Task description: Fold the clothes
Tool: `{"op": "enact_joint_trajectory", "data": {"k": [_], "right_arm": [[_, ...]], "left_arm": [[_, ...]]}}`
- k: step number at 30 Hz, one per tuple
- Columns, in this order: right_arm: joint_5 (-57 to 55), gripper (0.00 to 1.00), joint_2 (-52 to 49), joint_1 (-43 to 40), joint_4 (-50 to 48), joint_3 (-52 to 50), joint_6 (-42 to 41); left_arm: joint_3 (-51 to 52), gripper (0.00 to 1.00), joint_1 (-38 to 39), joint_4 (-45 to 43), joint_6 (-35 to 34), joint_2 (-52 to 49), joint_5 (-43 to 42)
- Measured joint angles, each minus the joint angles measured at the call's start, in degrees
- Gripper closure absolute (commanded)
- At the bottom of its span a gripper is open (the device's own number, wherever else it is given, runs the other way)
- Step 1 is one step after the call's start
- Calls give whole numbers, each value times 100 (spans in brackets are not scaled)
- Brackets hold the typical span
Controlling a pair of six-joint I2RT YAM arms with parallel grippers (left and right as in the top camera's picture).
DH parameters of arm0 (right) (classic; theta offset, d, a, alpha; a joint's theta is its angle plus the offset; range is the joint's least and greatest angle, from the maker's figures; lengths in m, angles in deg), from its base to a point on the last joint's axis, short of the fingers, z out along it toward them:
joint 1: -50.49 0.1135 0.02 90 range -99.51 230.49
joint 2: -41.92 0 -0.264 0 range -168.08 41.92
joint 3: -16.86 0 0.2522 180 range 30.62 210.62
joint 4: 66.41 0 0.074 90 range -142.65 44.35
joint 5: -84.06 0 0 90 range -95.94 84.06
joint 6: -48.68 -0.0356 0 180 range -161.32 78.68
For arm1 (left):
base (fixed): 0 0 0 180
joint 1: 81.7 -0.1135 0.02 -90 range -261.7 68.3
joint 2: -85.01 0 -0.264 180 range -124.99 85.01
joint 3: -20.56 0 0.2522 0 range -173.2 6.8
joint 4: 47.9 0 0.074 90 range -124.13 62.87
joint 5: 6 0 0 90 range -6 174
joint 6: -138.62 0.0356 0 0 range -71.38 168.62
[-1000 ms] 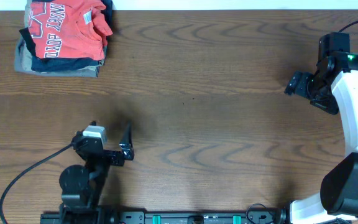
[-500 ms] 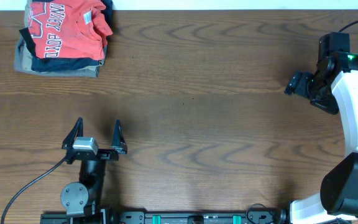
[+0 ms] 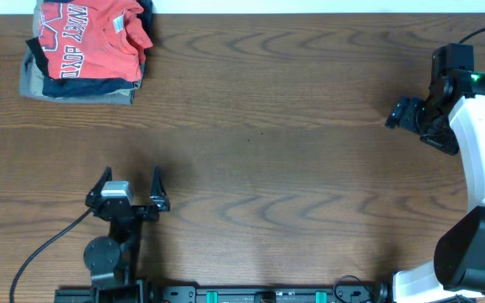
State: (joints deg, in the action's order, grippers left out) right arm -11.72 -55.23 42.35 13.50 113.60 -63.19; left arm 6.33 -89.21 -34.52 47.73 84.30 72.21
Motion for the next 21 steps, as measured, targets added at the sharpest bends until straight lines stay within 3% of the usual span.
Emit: {"op": "enact_joint_trajectory", "data": {"k": [21], "right_arm": [[0,1,0,0,4,0,0]], "left_arm": [[-42,2,472,92,76,11,149]]}}
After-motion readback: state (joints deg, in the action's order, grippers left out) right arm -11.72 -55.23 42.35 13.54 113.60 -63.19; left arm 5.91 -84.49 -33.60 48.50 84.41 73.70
